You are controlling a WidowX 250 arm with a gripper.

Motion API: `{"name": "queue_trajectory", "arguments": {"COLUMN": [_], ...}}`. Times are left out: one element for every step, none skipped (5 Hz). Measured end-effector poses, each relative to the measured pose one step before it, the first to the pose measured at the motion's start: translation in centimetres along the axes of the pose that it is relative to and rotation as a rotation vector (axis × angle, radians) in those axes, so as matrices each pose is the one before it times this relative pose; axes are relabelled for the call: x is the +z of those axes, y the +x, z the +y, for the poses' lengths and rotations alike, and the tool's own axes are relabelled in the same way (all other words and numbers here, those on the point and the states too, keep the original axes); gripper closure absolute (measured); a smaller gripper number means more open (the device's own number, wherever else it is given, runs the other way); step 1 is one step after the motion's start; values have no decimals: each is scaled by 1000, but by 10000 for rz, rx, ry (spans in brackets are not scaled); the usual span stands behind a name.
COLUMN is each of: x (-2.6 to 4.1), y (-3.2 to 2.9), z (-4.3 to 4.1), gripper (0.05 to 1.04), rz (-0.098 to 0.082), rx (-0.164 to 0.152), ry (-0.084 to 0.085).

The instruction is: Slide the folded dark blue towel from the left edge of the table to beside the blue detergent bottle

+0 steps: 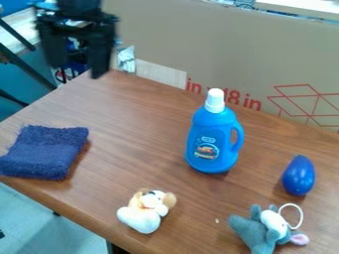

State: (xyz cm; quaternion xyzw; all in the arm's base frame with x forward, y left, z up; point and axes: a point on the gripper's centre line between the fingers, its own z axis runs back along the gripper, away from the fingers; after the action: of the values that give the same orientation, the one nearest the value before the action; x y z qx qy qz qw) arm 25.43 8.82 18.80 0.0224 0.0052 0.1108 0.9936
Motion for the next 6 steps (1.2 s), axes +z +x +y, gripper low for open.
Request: {"name": "queue_trajectory", "arguments": {"x": [-3758, -3900, -2130, -1656, -941, -1311], "y": [528, 949, 811, 765, -224, 129], "z": [2672, 2510, 1904, 15, -93, -458], "gripper": [78, 78, 78, 78, 78, 78], "rz": [862, 790, 317, 691, 151, 3], "rx": [239, -251, -131, -309, 8, 20], "ry": [-21, -127, -205, -135, -189, -224]}}
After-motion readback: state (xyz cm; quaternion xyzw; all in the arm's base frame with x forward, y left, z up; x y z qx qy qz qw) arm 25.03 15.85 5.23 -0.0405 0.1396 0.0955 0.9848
